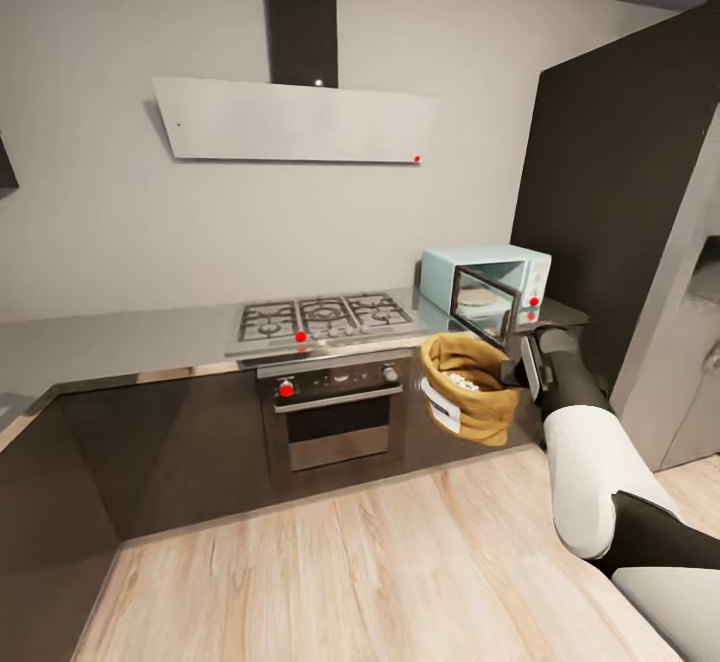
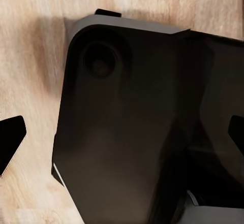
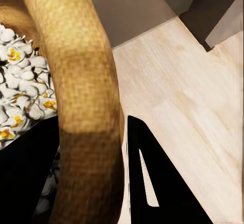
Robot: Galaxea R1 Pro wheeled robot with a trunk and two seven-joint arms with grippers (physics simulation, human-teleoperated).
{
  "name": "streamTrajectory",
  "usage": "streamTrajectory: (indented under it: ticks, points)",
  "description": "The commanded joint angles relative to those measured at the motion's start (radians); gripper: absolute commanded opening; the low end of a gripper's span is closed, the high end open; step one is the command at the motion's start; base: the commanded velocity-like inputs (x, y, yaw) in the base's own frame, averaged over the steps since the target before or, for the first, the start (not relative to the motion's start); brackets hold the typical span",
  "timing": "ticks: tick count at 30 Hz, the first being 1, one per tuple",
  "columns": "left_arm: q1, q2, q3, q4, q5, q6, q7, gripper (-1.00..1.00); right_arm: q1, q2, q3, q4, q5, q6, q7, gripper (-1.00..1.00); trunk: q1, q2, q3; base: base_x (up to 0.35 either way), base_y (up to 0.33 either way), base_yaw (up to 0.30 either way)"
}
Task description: In the kitchen, take the popcorn bag from the countertop, put it into the microwave, and heat it until the popcorn is cooked so the cooked popcorn ends up inside the bag.
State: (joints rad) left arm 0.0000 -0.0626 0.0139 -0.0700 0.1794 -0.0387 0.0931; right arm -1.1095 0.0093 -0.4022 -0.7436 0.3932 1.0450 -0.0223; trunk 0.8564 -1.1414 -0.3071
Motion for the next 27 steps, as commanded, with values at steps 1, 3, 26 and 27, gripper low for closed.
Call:
streamTrajectory:
  ticks: [1,3,26,27]
  points:
    - [0.0,0.0,0.001,-0.001,0.006,-0.003,0.002,1.0,-0.001,0.0,-0.003,0.0,-0.002,0.002,-0.002,-1.0,0.0,-0.001,-0.001,0.0,0.0,-0.277]
    - [0.0,0.0,0.001,-0.001,0.006,-0.003,0.002,1.0,-0.001,0.0,-0.003,0.0,-0.002,0.002,-0.002,-1.0,0.0,-0.001,0.0,0.0,0.0,-0.277]
    - [0.0,0.0,0.0,-0.001,0.006,-0.003,0.002,1.0,-0.001,-0.002,-0.003,-0.002,-0.004,0.002,0.0,-1.0,0.0,-0.001,0.009,0.0,0.0,-0.28]
    - [0.0,0.0,0.0,-0.001,0.006,-0.003,0.002,1.0,-0.001,-0.004,-0.003,-0.002,-0.004,0.002,-0.001,-1.0,0.0,-0.001,0.009,0.0,0.0,-0.282]
